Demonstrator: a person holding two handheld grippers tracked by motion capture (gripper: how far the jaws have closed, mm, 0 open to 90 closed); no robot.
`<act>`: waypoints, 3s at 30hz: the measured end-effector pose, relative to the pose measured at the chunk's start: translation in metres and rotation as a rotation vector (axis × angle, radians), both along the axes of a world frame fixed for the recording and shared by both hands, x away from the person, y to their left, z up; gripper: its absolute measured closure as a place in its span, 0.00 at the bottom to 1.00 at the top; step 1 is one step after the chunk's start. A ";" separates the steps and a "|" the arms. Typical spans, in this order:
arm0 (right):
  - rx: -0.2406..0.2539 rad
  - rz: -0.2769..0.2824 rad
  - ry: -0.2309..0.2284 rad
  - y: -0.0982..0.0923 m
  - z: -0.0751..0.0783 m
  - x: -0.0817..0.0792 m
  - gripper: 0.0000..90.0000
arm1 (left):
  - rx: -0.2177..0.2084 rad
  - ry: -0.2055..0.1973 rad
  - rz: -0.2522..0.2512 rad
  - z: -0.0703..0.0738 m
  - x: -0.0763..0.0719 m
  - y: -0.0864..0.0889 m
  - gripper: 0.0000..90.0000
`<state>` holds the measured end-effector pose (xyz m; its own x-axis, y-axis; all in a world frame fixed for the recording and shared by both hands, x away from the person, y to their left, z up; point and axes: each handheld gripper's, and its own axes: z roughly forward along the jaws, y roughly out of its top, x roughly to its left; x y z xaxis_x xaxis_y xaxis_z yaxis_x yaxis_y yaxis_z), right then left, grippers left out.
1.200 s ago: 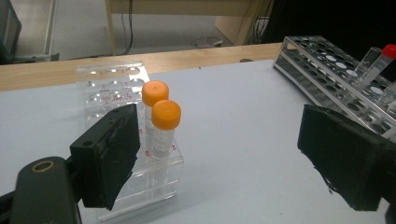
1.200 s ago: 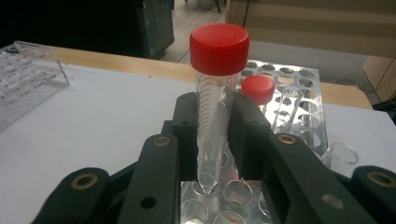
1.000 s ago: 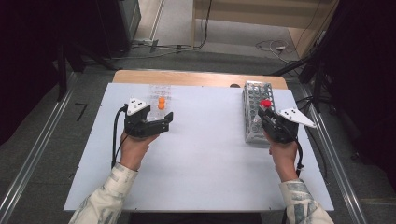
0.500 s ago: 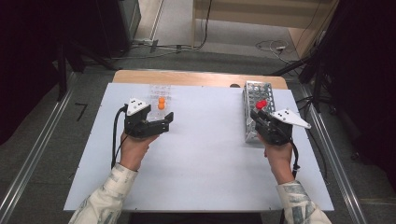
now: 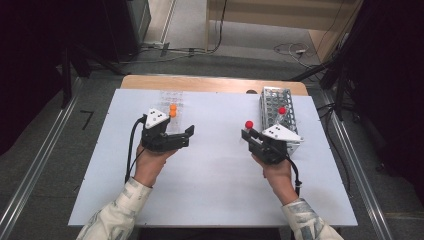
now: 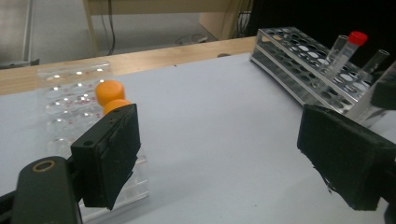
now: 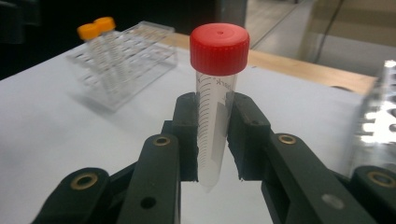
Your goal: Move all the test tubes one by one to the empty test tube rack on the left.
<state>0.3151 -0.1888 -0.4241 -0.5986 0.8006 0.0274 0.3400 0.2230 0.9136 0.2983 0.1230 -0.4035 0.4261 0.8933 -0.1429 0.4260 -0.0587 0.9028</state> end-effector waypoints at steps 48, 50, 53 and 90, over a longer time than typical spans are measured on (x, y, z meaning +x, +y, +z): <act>-0.041 0.233 0.060 0.079 -0.027 -0.029 0.79 | 0.056 -0.035 -0.279 -0.009 -0.023 -0.056 0.77; -0.040 0.236 0.061 0.080 -0.027 -0.029 0.73 | 0.054 -0.032 -0.280 -0.009 -0.023 -0.055 0.78; -0.047 0.246 0.064 0.080 -0.027 -0.029 0.59 | 0.051 -0.033 -0.278 -0.008 -0.024 -0.054 0.78; -0.059 0.117 0.113 0.020 -0.026 -0.019 0.28 | -0.007 -0.040 -0.042 0.016 -0.012 0.039 0.78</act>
